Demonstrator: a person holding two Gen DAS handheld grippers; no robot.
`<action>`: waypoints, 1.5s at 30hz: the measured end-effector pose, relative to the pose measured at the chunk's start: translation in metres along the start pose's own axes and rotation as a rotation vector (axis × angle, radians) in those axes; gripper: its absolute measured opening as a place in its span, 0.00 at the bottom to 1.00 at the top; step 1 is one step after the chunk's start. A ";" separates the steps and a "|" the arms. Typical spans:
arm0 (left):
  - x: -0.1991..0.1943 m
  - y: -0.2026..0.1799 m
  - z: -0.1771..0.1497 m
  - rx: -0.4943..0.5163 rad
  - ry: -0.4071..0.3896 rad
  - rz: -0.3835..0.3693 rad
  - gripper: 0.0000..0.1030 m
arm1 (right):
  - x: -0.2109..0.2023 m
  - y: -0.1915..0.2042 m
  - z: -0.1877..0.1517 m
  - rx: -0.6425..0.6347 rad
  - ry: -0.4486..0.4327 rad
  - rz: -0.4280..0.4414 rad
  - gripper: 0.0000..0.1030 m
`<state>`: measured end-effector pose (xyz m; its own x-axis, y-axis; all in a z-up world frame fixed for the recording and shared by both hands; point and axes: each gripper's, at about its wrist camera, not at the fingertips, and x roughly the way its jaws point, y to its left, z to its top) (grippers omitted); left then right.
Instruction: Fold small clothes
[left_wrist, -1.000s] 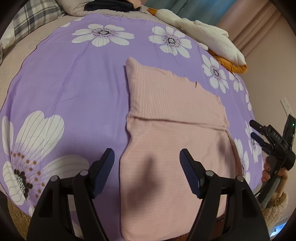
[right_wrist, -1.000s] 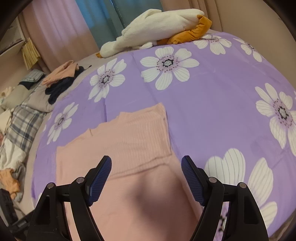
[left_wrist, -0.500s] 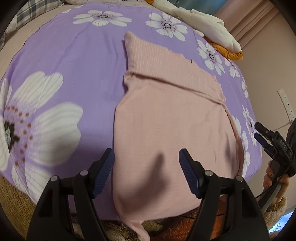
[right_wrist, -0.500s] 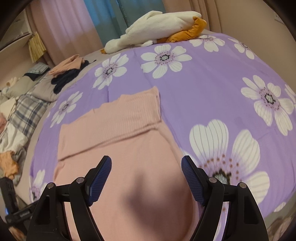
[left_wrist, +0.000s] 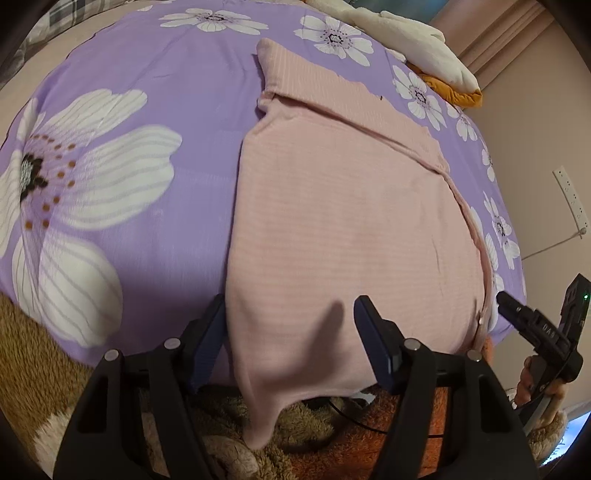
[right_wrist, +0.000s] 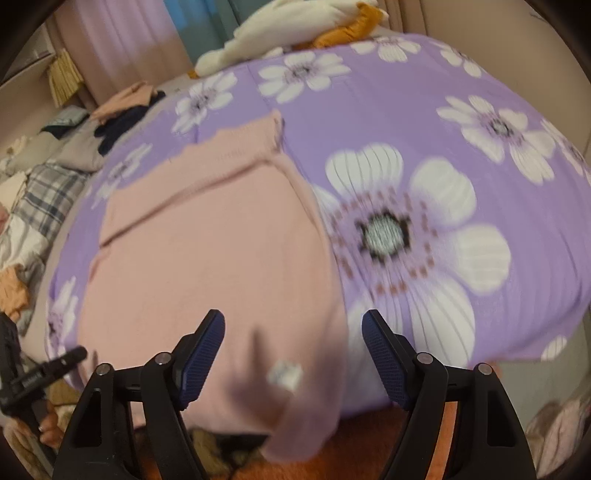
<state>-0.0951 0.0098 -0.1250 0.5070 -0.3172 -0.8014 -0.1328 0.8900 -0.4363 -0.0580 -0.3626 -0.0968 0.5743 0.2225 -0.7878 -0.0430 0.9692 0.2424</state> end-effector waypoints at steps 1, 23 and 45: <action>0.000 0.000 -0.003 0.002 0.001 0.000 0.65 | 0.001 -0.001 -0.004 0.002 0.012 -0.002 0.75; 0.006 0.001 -0.042 0.013 0.093 -0.087 0.03 | 0.000 0.001 -0.043 -0.049 0.116 0.027 0.09; -0.069 0.013 0.067 -0.054 -0.179 -0.330 0.03 | -0.039 0.007 0.067 0.037 -0.127 0.308 0.09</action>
<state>-0.0747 0.0652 -0.0475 0.6703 -0.5174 -0.5319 0.0201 0.7291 -0.6841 -0.0258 -0.3717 -0.0271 0.6360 0.4873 -0.5984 -0.2018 0.8535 0.4805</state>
